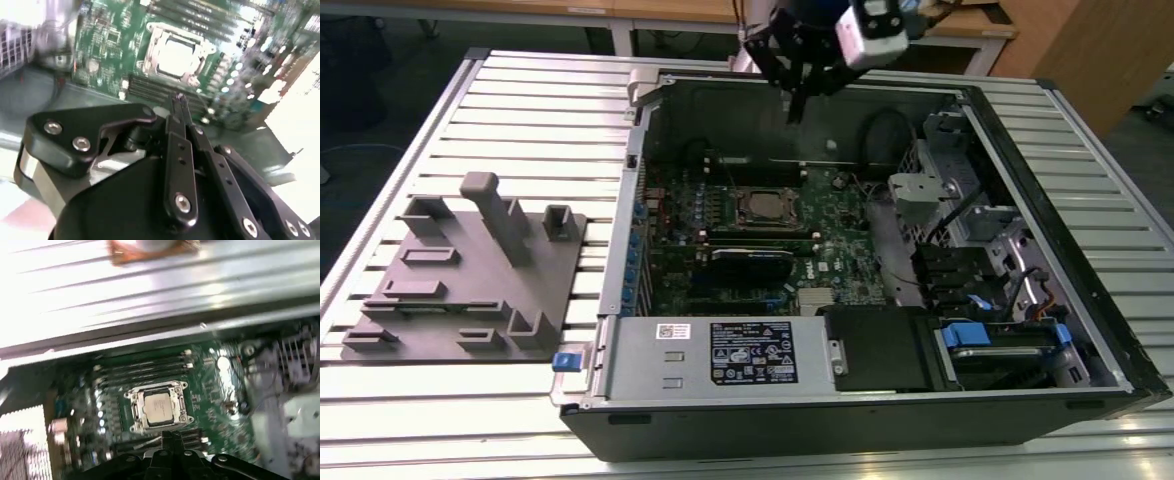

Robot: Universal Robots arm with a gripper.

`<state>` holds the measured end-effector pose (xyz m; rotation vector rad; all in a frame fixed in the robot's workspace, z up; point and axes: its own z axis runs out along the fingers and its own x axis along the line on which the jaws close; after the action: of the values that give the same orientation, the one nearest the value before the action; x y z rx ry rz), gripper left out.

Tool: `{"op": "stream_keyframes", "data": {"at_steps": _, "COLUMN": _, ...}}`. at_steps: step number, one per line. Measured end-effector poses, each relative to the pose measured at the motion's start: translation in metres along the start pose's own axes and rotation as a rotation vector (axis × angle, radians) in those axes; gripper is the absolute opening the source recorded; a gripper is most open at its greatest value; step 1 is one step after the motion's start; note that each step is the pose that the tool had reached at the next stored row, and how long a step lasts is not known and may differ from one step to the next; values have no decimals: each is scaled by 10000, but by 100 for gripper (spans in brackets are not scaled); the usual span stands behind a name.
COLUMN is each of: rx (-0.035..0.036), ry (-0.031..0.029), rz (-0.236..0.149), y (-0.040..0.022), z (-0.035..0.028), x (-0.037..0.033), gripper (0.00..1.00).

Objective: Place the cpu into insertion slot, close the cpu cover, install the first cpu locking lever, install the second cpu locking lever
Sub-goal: 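Install the first cpu locking lever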

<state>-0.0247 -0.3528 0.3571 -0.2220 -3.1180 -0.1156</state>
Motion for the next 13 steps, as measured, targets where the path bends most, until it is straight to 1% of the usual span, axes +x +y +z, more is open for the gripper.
{"op": "stream_keyframes", "data": {"at_steps": 2, "rx": -91, "ry": 64, "rz": -739, "y": -13, "z": -105, "x": -12, "gripper": 10}}
{"op": "stream_keyframes", "data": {"at_steps": 3, "rx": -119, "ry": 83, "rz": -966, "y": -17, "z": -138, "x": -16, "gripper": 10}}
{"op": "stream_keyframes", "data": {"at_steps": 4, "rx": -136, "ry": 96, "rz": -1107, "y": -20, "z": -158, "x": -19, "gripper": 10}}
{"op": "stream_keyframes", "data": {"at_steps": 5, "rx": -141, "ry": 100, "rz": -1161, "y": -20, "z": -167, "x": -19, "gripper": 10}}
{"op": "stream_keyframes", "data": {"at_steps": 13, "rx": -144, "ry": 100, "rz": -1162, "y": -21, "z": -166, "x": -19, "gripper": 10}}
